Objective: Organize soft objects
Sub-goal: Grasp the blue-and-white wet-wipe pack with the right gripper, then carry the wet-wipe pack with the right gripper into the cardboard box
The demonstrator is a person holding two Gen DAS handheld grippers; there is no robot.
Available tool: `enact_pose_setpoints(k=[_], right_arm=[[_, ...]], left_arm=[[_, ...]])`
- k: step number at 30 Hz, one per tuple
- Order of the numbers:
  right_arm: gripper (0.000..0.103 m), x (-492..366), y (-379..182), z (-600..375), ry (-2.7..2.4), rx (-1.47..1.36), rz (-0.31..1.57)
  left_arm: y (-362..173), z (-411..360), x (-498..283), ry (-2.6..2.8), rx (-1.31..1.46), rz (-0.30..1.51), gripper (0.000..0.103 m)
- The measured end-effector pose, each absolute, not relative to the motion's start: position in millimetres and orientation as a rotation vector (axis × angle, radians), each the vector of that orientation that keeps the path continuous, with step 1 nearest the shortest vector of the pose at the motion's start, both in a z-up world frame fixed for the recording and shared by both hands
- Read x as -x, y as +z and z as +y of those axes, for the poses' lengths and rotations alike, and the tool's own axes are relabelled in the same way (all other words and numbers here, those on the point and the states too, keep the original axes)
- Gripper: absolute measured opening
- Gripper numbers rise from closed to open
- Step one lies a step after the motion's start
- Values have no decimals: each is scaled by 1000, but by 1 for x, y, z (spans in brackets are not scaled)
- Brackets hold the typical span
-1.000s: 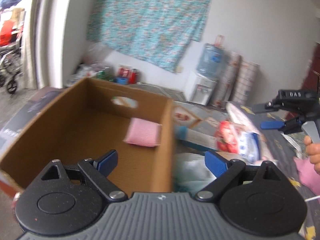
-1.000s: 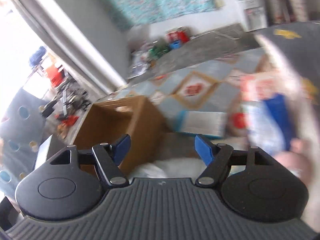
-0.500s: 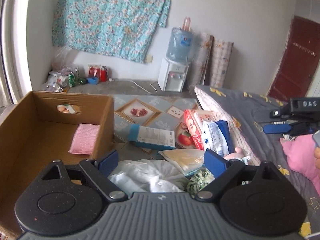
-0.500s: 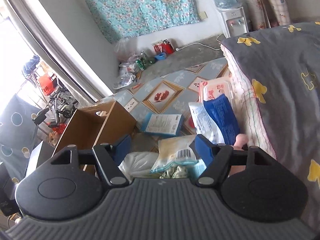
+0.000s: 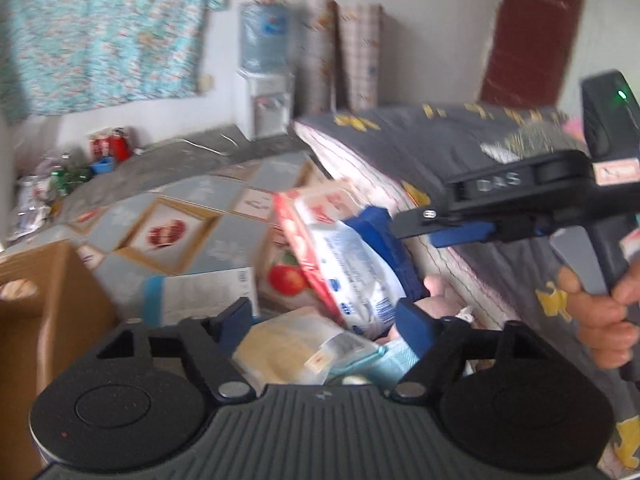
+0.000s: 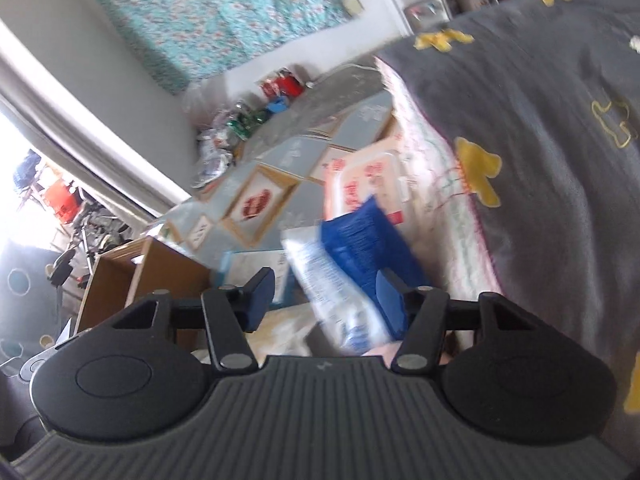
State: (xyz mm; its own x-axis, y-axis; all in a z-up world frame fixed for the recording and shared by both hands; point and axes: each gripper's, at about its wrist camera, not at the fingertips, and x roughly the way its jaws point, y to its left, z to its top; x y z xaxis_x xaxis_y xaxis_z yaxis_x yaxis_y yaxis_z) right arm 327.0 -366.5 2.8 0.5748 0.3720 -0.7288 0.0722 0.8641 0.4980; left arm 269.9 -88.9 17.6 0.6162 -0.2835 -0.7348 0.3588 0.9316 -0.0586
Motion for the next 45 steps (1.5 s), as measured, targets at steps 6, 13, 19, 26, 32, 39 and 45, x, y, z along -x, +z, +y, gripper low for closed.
enact_pose_setpoints(k=[6, 13, 19, 26, 32, 39, 45], right_arm=[[54, -359, -41, -378, 191, -557, 998], [51, -373, -58, -376, 250, -574, 1003], [49, -375, -63, -380, 263, -591, 991], [46, -370, -58, -379, 268, -604, 978], [45, -361, -28, -381, 262, -624, 914], [45, -339, 32, -373, 285, -633, 805], [45, -309, 90, -346, 330, -609, 731]], left_arm=[[-18, -112, -316, -447, -94, 927, 65], [-46, -119, -349, -463, -16, 1026, 53], [-60, -117, -363, -452, 79, 1080, 50], [-51, -120, -358, -429, 68, 1047, 38], [-25, -118, -349, -427, 85, 976, 37], [30, -112, -323, -415, 71, 845, 36], [79, -90, -284, -395, 74, 746, 36]])
